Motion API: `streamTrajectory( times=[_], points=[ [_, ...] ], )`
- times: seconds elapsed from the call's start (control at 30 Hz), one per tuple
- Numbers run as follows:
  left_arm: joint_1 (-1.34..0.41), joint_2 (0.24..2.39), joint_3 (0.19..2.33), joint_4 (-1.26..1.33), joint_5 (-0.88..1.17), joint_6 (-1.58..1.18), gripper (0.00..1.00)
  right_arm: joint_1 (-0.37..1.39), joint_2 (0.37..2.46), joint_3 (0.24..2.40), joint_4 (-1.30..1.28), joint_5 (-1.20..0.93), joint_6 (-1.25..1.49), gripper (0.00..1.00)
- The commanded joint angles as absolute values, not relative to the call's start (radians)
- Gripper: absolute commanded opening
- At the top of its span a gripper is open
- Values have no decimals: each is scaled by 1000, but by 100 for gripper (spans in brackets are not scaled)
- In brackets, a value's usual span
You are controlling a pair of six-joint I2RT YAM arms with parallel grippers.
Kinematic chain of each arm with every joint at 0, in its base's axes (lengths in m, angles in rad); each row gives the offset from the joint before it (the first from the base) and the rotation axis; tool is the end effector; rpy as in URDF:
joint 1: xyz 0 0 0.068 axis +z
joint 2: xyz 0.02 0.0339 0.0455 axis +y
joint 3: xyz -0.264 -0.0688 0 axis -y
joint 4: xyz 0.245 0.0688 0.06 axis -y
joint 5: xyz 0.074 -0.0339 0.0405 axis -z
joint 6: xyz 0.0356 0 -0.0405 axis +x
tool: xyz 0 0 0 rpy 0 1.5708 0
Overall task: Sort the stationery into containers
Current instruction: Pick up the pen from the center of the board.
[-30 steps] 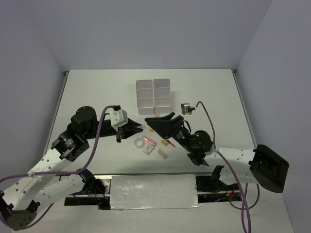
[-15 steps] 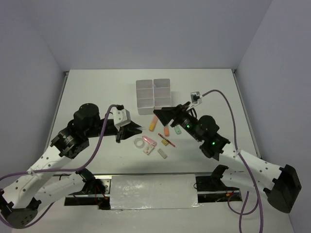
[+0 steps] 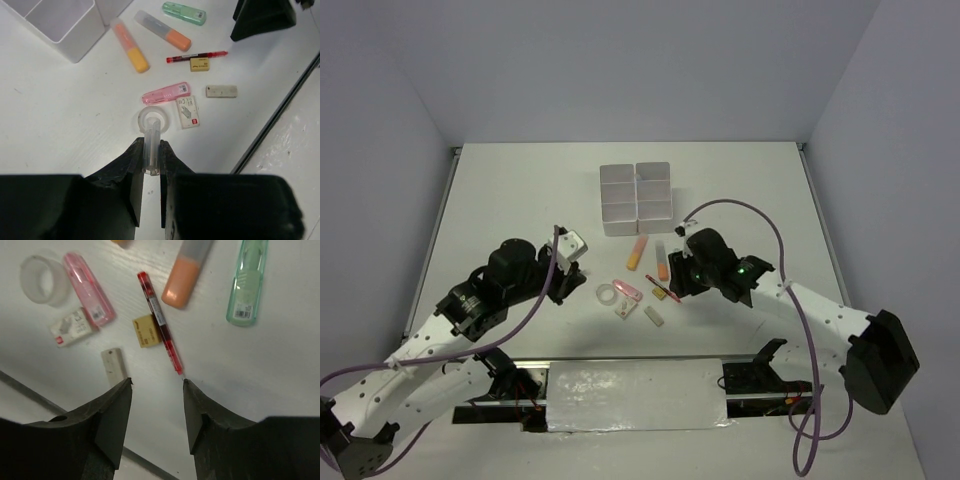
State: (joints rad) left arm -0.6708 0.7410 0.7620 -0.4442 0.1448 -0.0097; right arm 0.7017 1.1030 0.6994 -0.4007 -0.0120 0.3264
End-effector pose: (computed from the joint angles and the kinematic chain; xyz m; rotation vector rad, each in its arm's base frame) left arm 0.1288 -0.1088 0.3120 0.7506 1.8935 -0.5780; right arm 0.1722 0.1461 0.2291 -0.4599 2.3904 0.4953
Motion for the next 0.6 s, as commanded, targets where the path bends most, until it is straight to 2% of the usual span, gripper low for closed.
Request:
streamTrajectory(
  times=[0.0,0.07,0.13,0.3,0.43,0.57],
  points=[
    [-673,681,755,-390,75,-78,0,696,1170,755,-482,-15,279,53],
    [-675,666,746,-390,51,-86,0,701,1222,793,-476,-35,268,48],
    [-675,667,741,-390,43,-95,0,707,1274,834,-485,24,270,38],
    [-675,710,752,-390,101,-87,0,744,1449,972,-518,58,197,29],
    [-675,729,752,-391,135,-86,0,781,1561,1052,-532,83,146,29],
    [-675,724,749,-388,149,-86,0,787,1655,1114,-525,81,103,38]
  ],
)
